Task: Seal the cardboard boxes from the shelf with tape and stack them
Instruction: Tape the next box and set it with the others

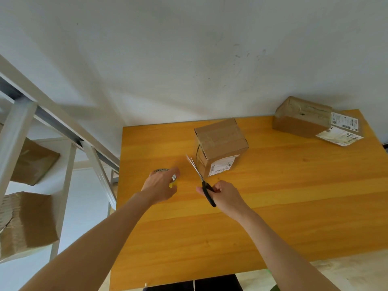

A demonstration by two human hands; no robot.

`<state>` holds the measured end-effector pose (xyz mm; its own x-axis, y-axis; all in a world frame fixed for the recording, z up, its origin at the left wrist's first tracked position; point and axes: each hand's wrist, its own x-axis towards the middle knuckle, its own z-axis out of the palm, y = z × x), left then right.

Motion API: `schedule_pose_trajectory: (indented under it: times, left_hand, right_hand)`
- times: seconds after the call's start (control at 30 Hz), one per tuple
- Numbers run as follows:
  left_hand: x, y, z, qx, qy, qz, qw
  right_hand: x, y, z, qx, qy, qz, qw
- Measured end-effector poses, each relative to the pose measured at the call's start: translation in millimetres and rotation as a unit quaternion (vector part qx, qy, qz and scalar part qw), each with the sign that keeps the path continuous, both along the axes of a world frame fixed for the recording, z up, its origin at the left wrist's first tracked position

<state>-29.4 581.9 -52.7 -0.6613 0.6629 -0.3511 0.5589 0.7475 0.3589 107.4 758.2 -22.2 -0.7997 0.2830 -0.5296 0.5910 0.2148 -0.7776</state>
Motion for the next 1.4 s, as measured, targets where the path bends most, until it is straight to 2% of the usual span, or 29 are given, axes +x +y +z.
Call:
schedule_pose_trajectory:
  times: [0.13, 0.2, 0.33, 0.47, 0.53, 0.6, 0.67, 0.73, 0.83, 0.9, 0.93, 1.07, 1.17, 1.23, 1.3, 1.4]
  left_hand:
    - [9, -2, -5, -0.031, -0.034, -0.024, 0.999]
    - [13, -3, -8, -0.038, -0.042, -0.026, 0.998]
    - [20, -2, -15, -0.036, -0.033, -0.008, 0.999]
    - [25, 2, -13, 0.001, -0.007, 0.019, 1.0]
    - [28, 6, -4, 0.07, 0.033, 0.066, 0.995]
    - [29, 16, 11, 0.183, 0.086, 0.112, 0.973]
    - [29, 34, 31, 0.284, 0.096, 0.17, 0.939]
    - [26, 58, 49, 0.349, 0.033, 0.248, 0.903]
    - [16, 94, 68, 0.377, -0.094, 0.327, 0.861]
    - [8, 114, 73, 0.377, -0.161, 0.364, 0.837]
    - [5, 121, 72, 0.37, -0.179, 0.375, 0.831]
    - [7, 133, 63, 0.362, -0.194, 0.397, 0.821]
    - [13, 136, 59, 0.378, -0.217, 0.409, 0.802]
    - [12, 137, 58, 0.387, -0.228, 0.404, 0.797]
    - [10, 136, 58, 0.4, -0.242, 0.393, 0.792]
    - [11, 134, 59, 0.416, -0.259, 0.384, 0.782]
  right_hand:
    - [18, -2, -28, 0.065, -0.078, 0.034, 0.994]
    - [27, -2, -39, 0.134, -0.108, 0.058, 0.983]
    - [39, -5, -49, 0.246, -0.102, 0.108, 0.958]
    - [37, -4, -51, 0.311, -0.112, 0.181, 0.926]
    - [36, -3, -51, 0.338, -0.123, 0.215, 0.908]
    - [35, -4, -51, 0.367, -0.119, 0.23, 0.894]
    - [36, -3, -53, 0.397, -0.108, 0.242, 0.879]
    - [36, -2, -54, 0.419, -0.107, 0.266, 0.861]
    - [36, -4, -56, 0.433, -0.114, 0.311, 0.838]
    - [35, -5, -48, 0.455, -0.07, 0.291, 0.839]
    - [34, -5, -40, 0.474, -0.017, 0.269, 0.838]
    - [11, 2, -7, 0.519, 0.235, 0.142, 0.81]
    - [-18, 14, 22, 0.515, 0.331, 0.081, 0.787]
    - [-33, 21, 38, 0.49, 0.366, 0.058, 0.789]
    - [-42, 28, 47, 0.472, 0.364, 0.067, 0.8]
    - [-56, 40, 52, 0.463, 0.269, 0.144, 0.832]
